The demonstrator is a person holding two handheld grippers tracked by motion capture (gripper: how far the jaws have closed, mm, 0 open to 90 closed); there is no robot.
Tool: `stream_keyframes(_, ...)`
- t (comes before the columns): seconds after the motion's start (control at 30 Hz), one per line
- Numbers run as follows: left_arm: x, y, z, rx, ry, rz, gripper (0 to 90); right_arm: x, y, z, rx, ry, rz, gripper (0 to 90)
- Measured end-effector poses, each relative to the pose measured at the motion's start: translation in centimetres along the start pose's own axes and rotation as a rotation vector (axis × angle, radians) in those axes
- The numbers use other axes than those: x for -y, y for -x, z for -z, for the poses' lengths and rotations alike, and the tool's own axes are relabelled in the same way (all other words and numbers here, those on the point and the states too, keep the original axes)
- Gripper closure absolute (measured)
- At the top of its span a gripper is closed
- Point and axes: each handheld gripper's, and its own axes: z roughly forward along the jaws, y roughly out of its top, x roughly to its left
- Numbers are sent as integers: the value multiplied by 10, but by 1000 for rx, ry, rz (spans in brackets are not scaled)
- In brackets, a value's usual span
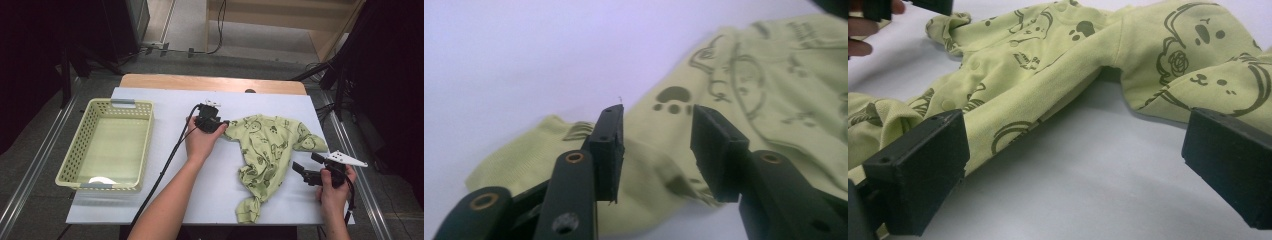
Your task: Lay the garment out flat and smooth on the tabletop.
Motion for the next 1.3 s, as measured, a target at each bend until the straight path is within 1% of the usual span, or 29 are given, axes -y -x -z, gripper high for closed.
stream_keyframes(0.03,0,-2,-3,-11,-8,9,541,0,0,0,-1,0,-1,0)
stream_keyframes(0.07,1,-3,-4,-12,-12,20,546,0,0,0,-1,0,-1,0)
stream_keyframes(0.1,2,-4,-5,-19,-21,15,565,0,0,0,-2,0,-1,0)
stream_keyframes(0.13,3,-4,-4,-20,-31,7,611,0,0,0,-2,0,0,0)
stream_keyframes(0.17,5,-5,-4,-9,-34,2,688,0,0,0,-3,0,1,0)
stream_keyframes(0.2,7,-5,-4,2,-47,-5,752,0,0,0,-3,-1,1,0)
stream_keyframes(0.23,9,-6,-4,5,-57,-12,824,0,0,-1,-1,0,2,0)
stream_keyframes(0.27,11,-6,-3,9,-65,-20,866,0,0,-1,-2,-2,0,0)
stream_keyframes(0.33,15,-7,1,20,-53,-26,882,0,0,-1,0,-5,5,0)
stream_keyframes(0.4,20,-7,7,36,-27,-22,885,0,0,-1,1,-6,6,0)
stream_keyframes(0.43,22,-6,10,38,-12,-32,886,0,0,-1,2,-5,4,0)
stream_keyframes(0.5,28,-5,18,48,28,-29,886,0,0,-1,1,-6,1,0)
stream_keyframes(0.57,36,-4,28,50,65,-36,885,0,0,-1,2,-5,1,0)
stream_keyframes(0.63,46,-3,36,57,93,-25,884,0,0,-1,3,-5,1,0)
stream_keyframes(0.73,62,0,44,77,89,-28,882,0,0,-1,3,-5,1,0)
stream_keyframes(0.77,67,0,46,80,79,-36,881,0,0,-1,3,-5,1,0)
stream_keyframes(0.8,73,0,47,98,63,-49,879,0,0,-1,4,-5,1,0)
stream_keyframes(0.9,82,2,51,105,37,-77,847,0,-1,-1,8,-7,5,0)
stream_keyframes(1.0,83,2,58,105,60,-73,773,0,-1,-2,12,-9,12,0)
stream_keyframes(1.03,80,2,61,100,78,-64,735,0,-1,-2,13,-9,12,0)
stream_keyframes(1.17,69,1,63,72,112,-42,624,0,-2,-2,17,-10,13,0)
stream_keyframes(1.23,62,1,60,59,112,-46,590,0,-2,-2,17,-10,12,0)
stream_keyframes(1.3,56,2,54,55,101,-47,584,0,-2,-2,16,-10,12,0)
